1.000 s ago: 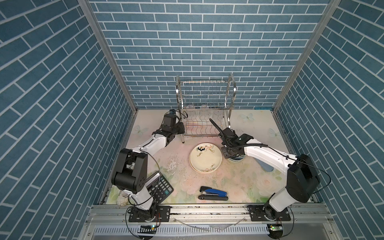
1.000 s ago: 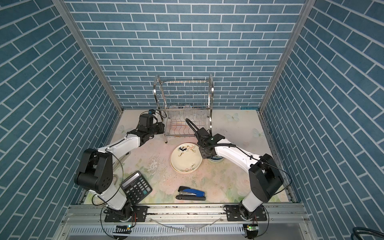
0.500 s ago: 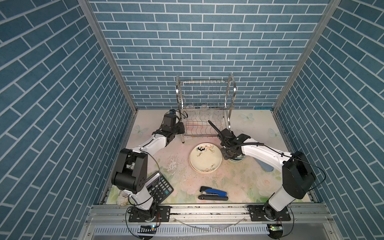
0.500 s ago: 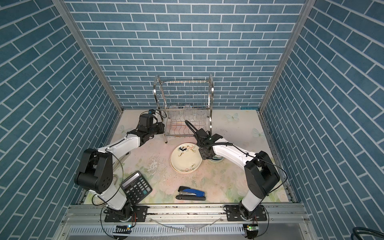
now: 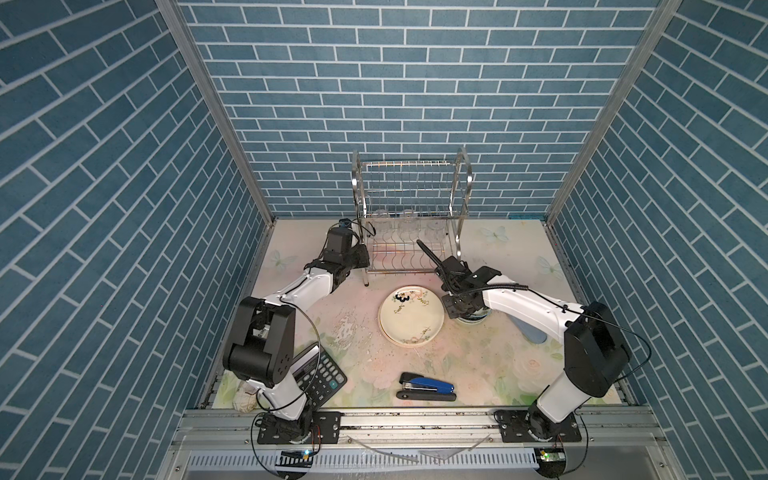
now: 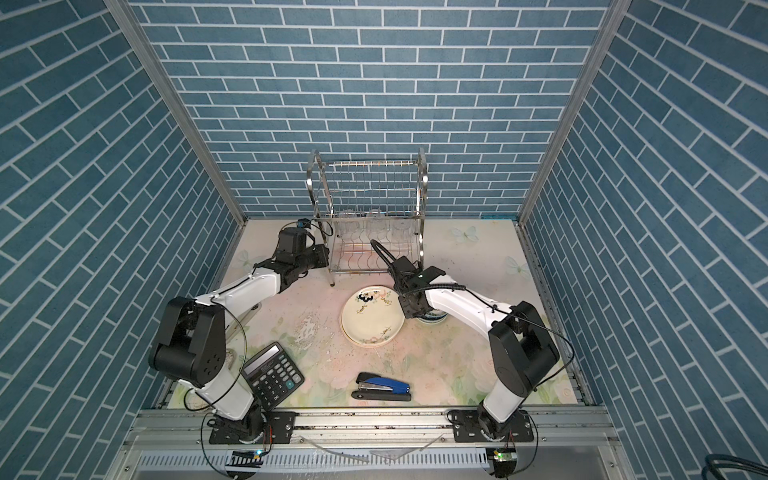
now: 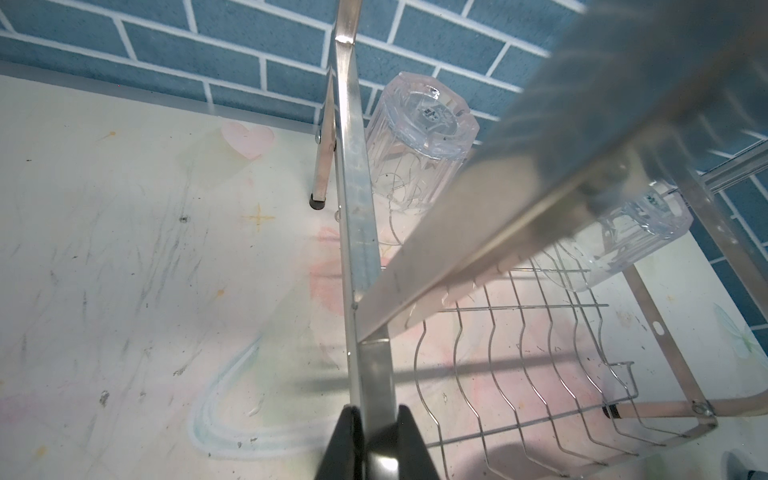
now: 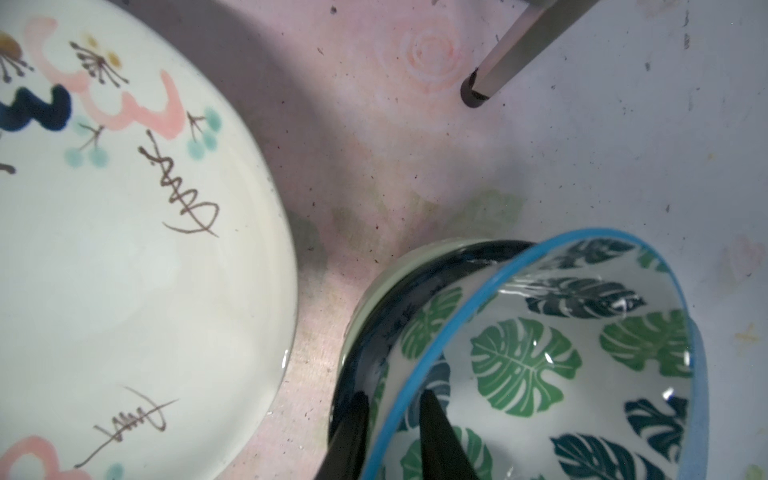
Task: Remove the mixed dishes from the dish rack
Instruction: 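Lower the leaf-print bowl into the stacked bowls beside the plates, then open the right gripper and raise it toward the rack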
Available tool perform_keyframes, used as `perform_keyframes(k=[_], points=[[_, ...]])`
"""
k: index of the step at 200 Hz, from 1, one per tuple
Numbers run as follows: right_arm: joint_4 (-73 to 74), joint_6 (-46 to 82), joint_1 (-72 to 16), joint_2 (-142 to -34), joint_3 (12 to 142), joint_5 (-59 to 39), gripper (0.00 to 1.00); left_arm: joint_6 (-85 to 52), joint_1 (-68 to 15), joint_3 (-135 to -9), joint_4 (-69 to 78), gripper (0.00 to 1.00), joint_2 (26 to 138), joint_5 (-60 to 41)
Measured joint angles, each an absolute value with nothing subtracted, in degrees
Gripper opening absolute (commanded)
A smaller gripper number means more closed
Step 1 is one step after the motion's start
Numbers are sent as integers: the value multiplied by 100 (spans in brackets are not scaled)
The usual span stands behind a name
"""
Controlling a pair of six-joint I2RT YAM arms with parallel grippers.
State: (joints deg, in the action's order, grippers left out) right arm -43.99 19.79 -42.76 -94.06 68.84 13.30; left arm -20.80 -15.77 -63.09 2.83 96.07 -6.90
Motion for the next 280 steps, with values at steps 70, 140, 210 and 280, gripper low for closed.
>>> perform_keyframes(k=[70, 140, 210, 280], points=[[-4508, 2132, -4331, -9157, 6884, 1166, 25, -2086, -1577, -6331, 252, 0, 9614, -694], [-4565, 2261, -4421, -9048, 6884, 1024, 26, -2097, -1577, -6337, 242, 0, 9614, -694], [-4436, 2362, -4431, -8823, 6877, 991, 42, -2097, -1577, -6337, 242, 0, 9614, -694], [-1839, 2202, -4379, -8248, 6018, 1208, 59, -2119, -1577, -6337, 244, 0, 9614, -729]])
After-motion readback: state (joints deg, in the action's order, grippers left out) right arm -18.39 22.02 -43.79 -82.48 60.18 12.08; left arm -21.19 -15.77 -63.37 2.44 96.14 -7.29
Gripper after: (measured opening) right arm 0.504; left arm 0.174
